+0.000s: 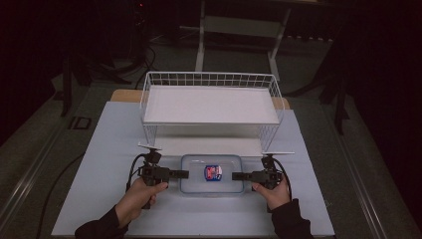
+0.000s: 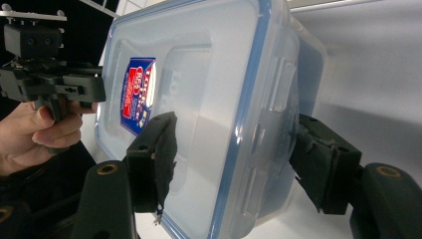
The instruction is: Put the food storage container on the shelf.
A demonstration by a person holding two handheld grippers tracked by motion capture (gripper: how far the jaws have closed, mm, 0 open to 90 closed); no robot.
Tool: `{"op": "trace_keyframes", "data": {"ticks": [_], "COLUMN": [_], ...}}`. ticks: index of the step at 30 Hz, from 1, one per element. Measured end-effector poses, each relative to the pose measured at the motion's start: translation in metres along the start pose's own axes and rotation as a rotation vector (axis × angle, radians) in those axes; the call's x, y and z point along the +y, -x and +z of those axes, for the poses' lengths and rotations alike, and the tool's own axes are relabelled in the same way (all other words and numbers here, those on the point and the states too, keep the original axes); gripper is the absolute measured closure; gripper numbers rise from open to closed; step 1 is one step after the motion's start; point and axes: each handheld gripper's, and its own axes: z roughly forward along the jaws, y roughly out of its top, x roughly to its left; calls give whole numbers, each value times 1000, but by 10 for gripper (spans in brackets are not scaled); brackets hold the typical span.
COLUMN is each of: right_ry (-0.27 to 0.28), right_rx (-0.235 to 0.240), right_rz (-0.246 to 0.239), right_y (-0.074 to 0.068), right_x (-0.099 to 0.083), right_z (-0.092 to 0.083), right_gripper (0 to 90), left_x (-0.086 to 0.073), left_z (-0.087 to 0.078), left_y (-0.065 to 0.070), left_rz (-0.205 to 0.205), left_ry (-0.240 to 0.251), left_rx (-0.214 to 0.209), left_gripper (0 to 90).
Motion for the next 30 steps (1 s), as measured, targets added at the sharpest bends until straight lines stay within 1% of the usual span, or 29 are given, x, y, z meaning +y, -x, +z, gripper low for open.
{"op": "trace_keyframes", "data": {"ticks": [1, 2, 3, 4, 6, 8, 9, 10, 13, 14, 17, 19, 22, 24, 27, 28, 29, 30], "right_ry": [0, 6, 5, 4, 2, 1, 6, 7, 11, 9, 11, 14, 32, 34, 40, 47, 55, 59], "right_rx": [0, -2, -2, -6, -8, -11, -12, -13, -20, -30, -37, -40, -54, -57, -65, -64, -64, -66], "right_rz": [0, -11, -17, -23, -31, -55, -61, -63, -65, -72, -75, -74, -69, -61, -60, -59, -61, -67], "right_y": [0, -2, -2, -4, -4, -6, -6, -7, -9, -11, -13, -14, -18, -19, -20, -20, -22, -23], "right_x": [0, -2, -3, -3, -4, -5, -6, -6, -7, -8, -10, -10, -14, -14, -13, -12, -10, -8], "right_z": [0, -2, -2, -3, -3, -4, -5, -5, -5, -6, -7, -8, -8, -9, -9, -9, -9, -9], "right_gripper": [374, 382, 382, 384, 384, 384, 384, 384, 386, 388, 391, 391, 391, 391, 386, 386, 386, 386], "left_x": [0, -2, -2, -3, -4, -5, -5, -6, -7, -8, -9, -9, -11, -10, -7, -5, -3, -2], "left_z": [0, -1, -1, -2, -3, -3, -3, -4, -4, -5, -6, -7, -8, -8, -10, -11, -11, -12], "left_y": [0, 3, 3, 6, 8, 10, 10, 13, 14, 18, 20, 21, 21, 22, 26, 27, 27, 27], "left_rz": [0, 13, 13, 24, 32, 38, 38, 39, 39, 50, 54, 48, 38, 45, 69, 65, 72, 70], "left_ry": [0, 6, 6, 3, 0, 3, 3, 11, 14, 10, 6, 10, 14, 14, 37, 50, 55, 58], "left_rx": [0, 8, 8, 17, 25, 35, 35, 45, 51, 61, 68, 67, 64, 67, 79, 81, 82, 80], "left_gripper": [478, 480, 481, 484, 486, 489, 489, 490, 495, 498, 502, 503, 510, 511, 514, 514, 514, 514]}}
